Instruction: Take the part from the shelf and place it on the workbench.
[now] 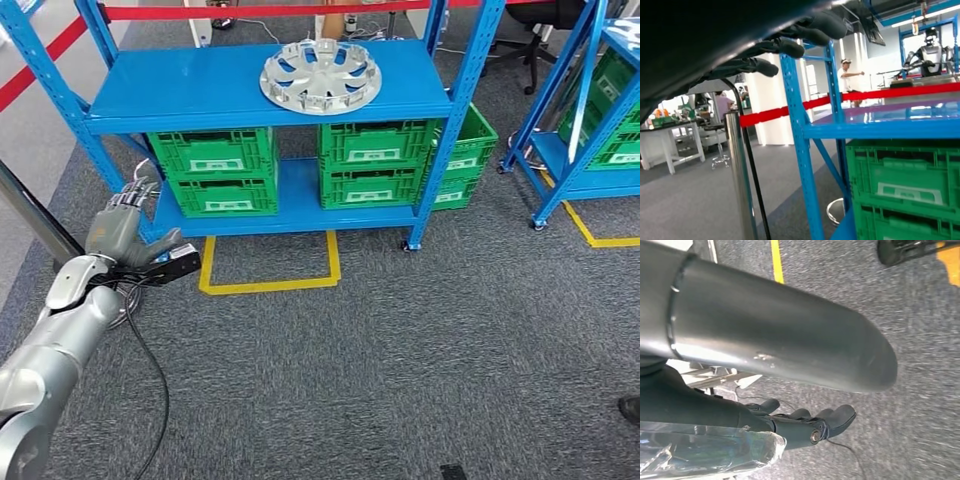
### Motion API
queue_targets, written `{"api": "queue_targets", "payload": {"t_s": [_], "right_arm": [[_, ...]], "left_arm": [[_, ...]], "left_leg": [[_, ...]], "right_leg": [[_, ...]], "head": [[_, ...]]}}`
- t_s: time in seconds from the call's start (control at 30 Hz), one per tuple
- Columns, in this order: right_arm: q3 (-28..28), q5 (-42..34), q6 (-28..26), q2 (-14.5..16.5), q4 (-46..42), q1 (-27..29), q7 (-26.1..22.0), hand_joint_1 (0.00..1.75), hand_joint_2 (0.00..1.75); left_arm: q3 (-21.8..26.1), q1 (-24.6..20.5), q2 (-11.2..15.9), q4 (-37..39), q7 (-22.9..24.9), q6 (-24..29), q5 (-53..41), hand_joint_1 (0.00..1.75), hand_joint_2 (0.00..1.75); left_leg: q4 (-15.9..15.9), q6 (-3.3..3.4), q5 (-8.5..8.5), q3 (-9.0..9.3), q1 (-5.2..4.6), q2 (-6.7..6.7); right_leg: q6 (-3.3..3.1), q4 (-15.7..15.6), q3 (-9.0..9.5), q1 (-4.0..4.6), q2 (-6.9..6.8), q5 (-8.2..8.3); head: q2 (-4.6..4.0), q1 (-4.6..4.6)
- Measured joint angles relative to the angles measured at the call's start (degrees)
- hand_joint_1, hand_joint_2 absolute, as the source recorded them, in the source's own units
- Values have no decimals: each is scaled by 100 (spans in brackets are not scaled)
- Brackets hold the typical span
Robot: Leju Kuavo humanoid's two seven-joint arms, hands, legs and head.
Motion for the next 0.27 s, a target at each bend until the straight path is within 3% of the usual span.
{"api": "queue_targets", "payload": {"t_s": [0.07, 0.13, 0.17, 0.27], "right_arm": [[0, -1, -2, 0, 0, 1, 0, 0, 0], [0, -2, -3, -1, 0, 4, 0, 0, 0], [0, -2, -4, -1, 0, -3, 0, 0, 0], [0, -3, -9, -1, 0, -23, -1, 0, 0]], "left_arm": [[0, -10, 1, 5, 2, 6, -7, 0, 0], [-1, -16, -1, 7, 2, 12, -11, 0, 0], [-2, -24, -3, 8, 2, 16, -12, 0, 0], [-4, -27, 5, 15, 4, 20, -9, 0, 0]], "left_leg": [[23, -68, -47, 90, 4, -3], [170, -120, -49, 139, 15, 1], [364, -144, -61, 63, 23, 3], [1209, -223, -247, -457, 68, 9]], "right_leg": [[-63, -127, 123, 20, 4, -110], [-126, -192, 297, -1, 9, -68], [-152, -199, 403, -14, 9, -73], [-187, -212, 578, -33, 20, -176]], "head": [[0, 2], [0, -1], [-1, -10], [-2, -34]]}}
